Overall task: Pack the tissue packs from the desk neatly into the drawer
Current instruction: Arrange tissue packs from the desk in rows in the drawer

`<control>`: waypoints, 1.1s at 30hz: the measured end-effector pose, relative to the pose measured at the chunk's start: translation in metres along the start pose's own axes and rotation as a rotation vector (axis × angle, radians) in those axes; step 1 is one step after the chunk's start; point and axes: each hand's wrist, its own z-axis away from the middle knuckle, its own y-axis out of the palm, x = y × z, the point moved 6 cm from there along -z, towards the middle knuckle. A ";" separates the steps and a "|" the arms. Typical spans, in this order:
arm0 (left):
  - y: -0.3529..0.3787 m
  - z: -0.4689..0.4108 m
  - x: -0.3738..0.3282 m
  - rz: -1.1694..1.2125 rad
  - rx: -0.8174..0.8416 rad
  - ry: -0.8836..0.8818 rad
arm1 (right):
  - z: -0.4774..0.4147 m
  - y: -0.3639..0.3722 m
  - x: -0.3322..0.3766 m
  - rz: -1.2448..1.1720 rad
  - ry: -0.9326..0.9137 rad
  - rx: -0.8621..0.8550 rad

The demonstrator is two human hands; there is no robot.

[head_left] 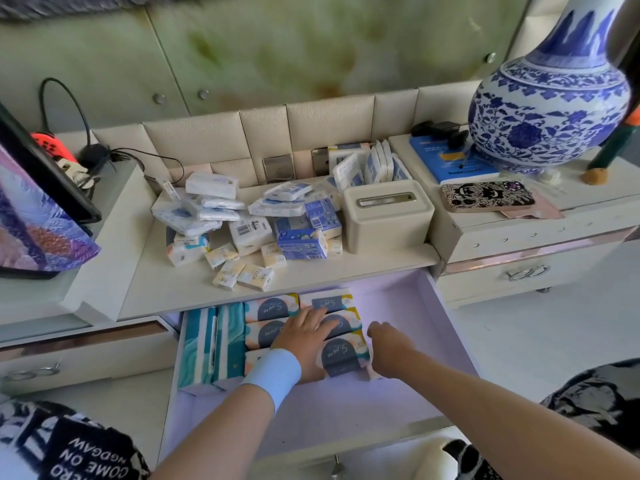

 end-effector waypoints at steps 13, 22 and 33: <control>0.018 -0.008 0.008 -0.054 0.006 -0.083 | -0.011 0.008 -0.026 0.418 -0.068 -0.051; 0.017 -0.009 0.017 0.033 0.022 -0.189 | 0.009 -0.015 0.008 -1.081 0.173 0.213; -0.010 0.002 0.031 0.201 0.020 -0.163 | 0.014 -0.061 0.044 -0.356 0.027 -0.193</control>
